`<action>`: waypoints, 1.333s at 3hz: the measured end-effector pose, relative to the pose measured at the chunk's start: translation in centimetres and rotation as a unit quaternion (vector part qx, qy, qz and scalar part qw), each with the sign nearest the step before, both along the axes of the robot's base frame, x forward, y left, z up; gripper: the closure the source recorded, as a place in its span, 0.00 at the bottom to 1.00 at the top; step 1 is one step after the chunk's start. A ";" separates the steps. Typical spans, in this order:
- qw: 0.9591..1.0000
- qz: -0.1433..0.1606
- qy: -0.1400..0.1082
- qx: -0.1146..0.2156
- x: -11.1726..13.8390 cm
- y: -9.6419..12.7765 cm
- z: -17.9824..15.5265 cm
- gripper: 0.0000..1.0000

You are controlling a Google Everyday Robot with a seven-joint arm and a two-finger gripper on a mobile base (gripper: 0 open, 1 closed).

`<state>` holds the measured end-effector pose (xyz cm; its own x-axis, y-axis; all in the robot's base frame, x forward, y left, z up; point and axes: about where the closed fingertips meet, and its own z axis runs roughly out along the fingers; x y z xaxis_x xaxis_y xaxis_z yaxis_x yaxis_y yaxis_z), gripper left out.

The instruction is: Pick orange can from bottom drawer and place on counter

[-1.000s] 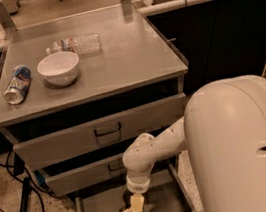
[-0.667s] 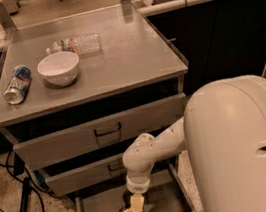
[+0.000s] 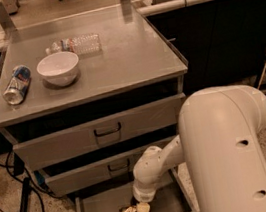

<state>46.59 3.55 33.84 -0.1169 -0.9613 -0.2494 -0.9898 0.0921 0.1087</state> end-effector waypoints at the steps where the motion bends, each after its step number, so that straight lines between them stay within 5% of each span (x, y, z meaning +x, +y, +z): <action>1: 1.000 0.002 0.013 0.010 -0.9 -0.7 -4.6 0.00; 3: 1.000 0.009 0.014 0.010 -0.1 -0.1 -6.6 0.00; 4: 1.000 0.016 -0.013 0.004 2.9 0.9 -9.6 0.00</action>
Offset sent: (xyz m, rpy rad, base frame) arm -0.0039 -0.0061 -0.0341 0.0178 0.0121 0.0023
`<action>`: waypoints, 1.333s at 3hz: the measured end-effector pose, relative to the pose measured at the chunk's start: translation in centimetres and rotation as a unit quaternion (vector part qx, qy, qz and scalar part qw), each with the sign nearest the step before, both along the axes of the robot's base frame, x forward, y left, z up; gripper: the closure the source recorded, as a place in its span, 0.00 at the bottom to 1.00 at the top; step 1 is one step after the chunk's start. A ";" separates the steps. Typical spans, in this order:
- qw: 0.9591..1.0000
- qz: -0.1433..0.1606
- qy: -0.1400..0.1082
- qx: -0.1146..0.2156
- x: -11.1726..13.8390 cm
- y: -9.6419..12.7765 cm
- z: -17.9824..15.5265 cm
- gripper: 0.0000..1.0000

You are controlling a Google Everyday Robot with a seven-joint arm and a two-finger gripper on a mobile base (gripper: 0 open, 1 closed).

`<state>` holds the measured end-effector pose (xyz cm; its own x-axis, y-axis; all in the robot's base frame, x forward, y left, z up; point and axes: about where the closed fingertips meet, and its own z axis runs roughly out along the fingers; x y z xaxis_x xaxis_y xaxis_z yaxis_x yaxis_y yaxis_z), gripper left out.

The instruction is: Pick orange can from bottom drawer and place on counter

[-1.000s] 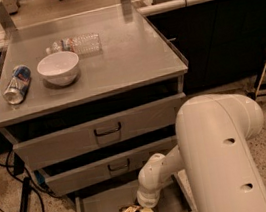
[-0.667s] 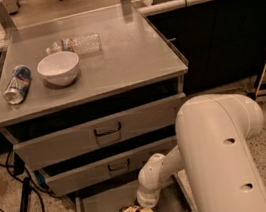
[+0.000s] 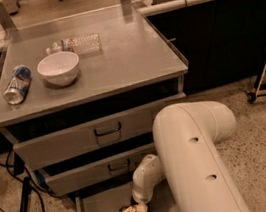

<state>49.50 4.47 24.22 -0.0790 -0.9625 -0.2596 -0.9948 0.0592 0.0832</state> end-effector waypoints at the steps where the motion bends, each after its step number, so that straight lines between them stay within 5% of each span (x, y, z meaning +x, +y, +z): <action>1: 1.000 0.002 -0.023 -0.005 2.5 0.1 -2.7 0.00; 3: 1.000 0.010 -0.019 0.000 1.8 0.3 -4.3 0.00; 4: 1.000 -0.005 -0.015 0.005 1.6 0.6 -8.5 0.00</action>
Offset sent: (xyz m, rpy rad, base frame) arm 0.0222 0.0013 -0.0245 -0.0082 -0.0409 0.0028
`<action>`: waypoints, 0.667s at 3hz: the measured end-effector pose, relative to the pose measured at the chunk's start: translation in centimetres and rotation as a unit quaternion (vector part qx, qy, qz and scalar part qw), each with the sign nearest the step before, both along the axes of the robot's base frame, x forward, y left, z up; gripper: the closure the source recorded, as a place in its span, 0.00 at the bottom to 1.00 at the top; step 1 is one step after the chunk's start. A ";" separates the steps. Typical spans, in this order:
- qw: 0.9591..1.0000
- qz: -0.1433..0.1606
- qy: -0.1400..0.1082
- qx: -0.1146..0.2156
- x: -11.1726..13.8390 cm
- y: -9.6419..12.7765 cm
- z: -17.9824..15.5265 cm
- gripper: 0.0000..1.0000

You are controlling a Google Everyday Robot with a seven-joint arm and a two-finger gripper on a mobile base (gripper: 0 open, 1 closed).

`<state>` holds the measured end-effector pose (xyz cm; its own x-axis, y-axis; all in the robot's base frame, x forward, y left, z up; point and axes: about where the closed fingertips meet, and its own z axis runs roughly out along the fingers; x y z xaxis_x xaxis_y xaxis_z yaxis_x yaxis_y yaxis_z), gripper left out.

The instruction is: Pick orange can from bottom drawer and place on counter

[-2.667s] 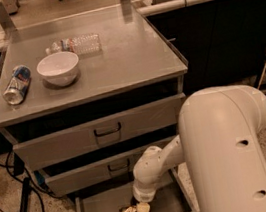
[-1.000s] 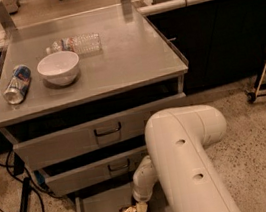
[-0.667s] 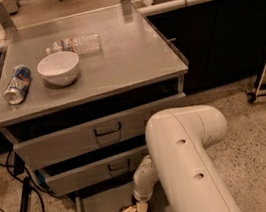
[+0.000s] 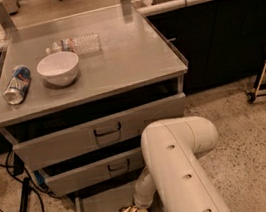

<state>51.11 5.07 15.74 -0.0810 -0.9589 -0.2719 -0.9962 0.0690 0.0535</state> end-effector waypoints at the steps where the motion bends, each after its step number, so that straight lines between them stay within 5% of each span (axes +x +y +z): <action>1: 1.000 -0.002 0.000 0.000 0.1 0.1 -0.6 0.00; 2: 1.000 0.000 0.001 0.007 0.0 0.3 -1.1 0.00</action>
Offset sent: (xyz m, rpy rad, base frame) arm 0.0069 0.0060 -0.0213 0.0501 0.0015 0.0091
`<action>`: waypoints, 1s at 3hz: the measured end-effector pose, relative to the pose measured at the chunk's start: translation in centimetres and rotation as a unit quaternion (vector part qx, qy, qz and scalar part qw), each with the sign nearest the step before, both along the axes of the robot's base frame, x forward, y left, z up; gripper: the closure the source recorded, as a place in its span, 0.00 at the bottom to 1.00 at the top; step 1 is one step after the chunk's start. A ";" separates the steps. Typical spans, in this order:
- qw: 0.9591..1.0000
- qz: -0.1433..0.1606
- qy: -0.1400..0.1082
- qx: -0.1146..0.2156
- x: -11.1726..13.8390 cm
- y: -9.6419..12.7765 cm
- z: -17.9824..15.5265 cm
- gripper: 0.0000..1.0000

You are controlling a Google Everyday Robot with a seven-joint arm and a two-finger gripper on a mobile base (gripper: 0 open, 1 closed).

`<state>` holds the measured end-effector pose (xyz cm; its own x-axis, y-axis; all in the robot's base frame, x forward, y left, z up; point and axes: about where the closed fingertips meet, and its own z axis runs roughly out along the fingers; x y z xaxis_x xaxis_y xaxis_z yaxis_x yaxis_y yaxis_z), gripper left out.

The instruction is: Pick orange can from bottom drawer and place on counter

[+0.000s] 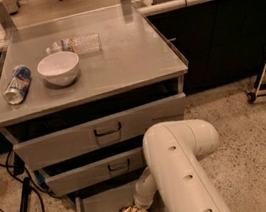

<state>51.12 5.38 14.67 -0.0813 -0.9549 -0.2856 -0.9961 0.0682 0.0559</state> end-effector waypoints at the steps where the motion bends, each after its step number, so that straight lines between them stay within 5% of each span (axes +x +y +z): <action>1: 1.000 0.003 0.007 0.010 -0.2 0.8 -1.1 0.00; 3: 0.999 0.031 0.024 0.015 0.6 2.8 -3.6 0.00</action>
Offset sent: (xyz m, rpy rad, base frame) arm 0.0098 0.0322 -0.0388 0.0454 0.0558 0.0623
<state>51.71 8.20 11.05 -0.0361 -0.9493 -0.3122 -0.9945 0.0034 0.1046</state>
